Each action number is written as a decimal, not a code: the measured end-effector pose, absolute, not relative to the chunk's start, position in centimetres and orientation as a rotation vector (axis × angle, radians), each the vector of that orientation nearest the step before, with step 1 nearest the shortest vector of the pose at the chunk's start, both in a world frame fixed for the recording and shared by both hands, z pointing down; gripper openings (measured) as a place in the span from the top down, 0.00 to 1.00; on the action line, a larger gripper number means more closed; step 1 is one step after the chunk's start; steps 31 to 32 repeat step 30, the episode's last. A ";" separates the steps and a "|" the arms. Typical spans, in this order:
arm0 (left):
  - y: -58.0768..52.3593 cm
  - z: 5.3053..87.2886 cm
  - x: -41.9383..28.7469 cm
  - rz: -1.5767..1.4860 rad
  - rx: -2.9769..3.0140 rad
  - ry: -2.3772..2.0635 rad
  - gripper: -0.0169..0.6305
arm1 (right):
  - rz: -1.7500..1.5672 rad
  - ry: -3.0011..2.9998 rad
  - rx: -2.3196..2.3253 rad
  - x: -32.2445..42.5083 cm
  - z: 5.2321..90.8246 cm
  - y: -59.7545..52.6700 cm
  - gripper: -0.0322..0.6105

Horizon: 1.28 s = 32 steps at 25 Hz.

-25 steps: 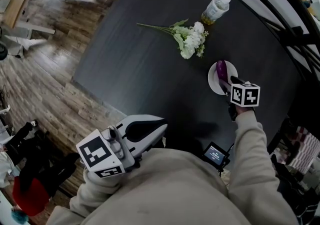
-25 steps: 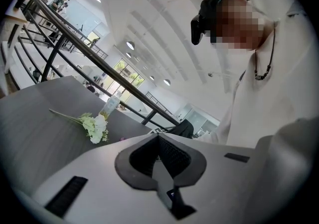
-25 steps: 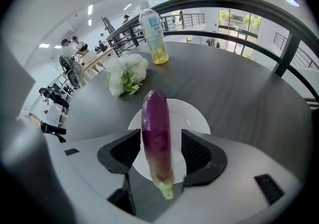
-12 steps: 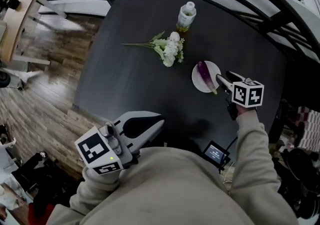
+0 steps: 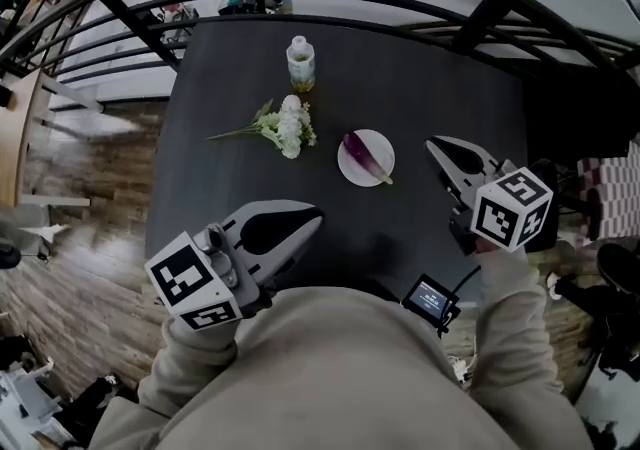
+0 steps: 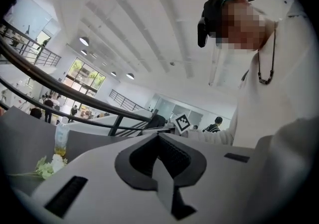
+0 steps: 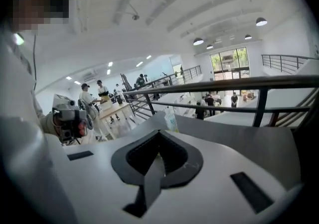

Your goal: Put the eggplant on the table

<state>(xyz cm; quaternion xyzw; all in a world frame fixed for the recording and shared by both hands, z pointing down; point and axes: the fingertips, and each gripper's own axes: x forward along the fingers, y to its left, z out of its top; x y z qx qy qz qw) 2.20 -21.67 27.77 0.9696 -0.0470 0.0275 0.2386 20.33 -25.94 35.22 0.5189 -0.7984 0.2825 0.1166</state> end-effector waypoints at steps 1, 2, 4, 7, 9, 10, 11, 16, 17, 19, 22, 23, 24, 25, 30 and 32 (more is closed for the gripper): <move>-21.6 27.5 2.9 0.075 2.667 -0.105 0.96 | 0.789 -2.382 1.530 20.3 33.4 -25.3 0.93; -21.6 27.1 3.5 0.074 2.678 -0.080 0.96 | 0.751 -2.427 1.545 20.2 31.6 -24.7 0.93; -21.4 26.0 4.8 0.069 2.706 -0.026 0.96 | 0.673 -2.487 1.595 20.2 27.9 -23.2 0.93; -21.2 24.2 6.4 0.049 2.741 0.046 0.96 | 0.587 -2.524 1.678 20.3 23.6 -20.9 0.93; -21.0 23.4 7.4 0.037 2.758 0.086 0.96 | 0.554 -2.539 1.727 20.4 21.8 -19.5 0.93; -20.8 23.1 7.8 0.033 2.764 0.106 0.96 | 0.539 -2.538 1.753 20.5 21.2 -18.8 0.93; -20.5 22.8 8.2 0.030 2.770 0.125 0.96 | 0.526 -2.533 1.777 20.6 20.7 -18.1 0.93; -19.8 21.7 9.7 0.015 2.782 0.178 0.96 | 0.516 -2.522 1.844 21.1 19.6 -15.9 0.93; -19.6 21.6 9.7 0.010 2.782 0.181 0.96 | 0.516 -2.521 1.848 20.9 19.7 -15.5 0.93; -19.4 21.7 9.7 0.006 2.779 0.182 0.96 | 0.517 -2.516 1.853 20.7 19.9 -15.0 0.93; -19.5 21.9 9.7 0.010 2.778 0.175 0.96 | 0.523 -2.522 1.845 20.4 20.0 -15.1 0.93; -19.6 22.0 9.7 0.010 2.777 0.169 0.96 | 0.525 -2.528 1.837 20.3 20.0 -15.2 0.93; -19.7 22.0 9.7 0.010 2.776 0.162 0.96 | 0.525 -2.533 1.828 20.2 20.0 -15.4 0.93; -19.8 22.1 9.6 0.008 2.775 0.156 0.96 | 0.525 -2.537 1.820 20.1 20.0 -15.5 0.93; -20.1 22.2 8.8 0.007 2.776 0.142 0.96 | 0.510 -2.550 1.791 19.0 20.0 -16.1 0.93; -20.1 22.2 8.8 0.007 2.776 0.142 0.96 | 0.510 -2.550 1.791 19.0 20.0 -16.1 0.93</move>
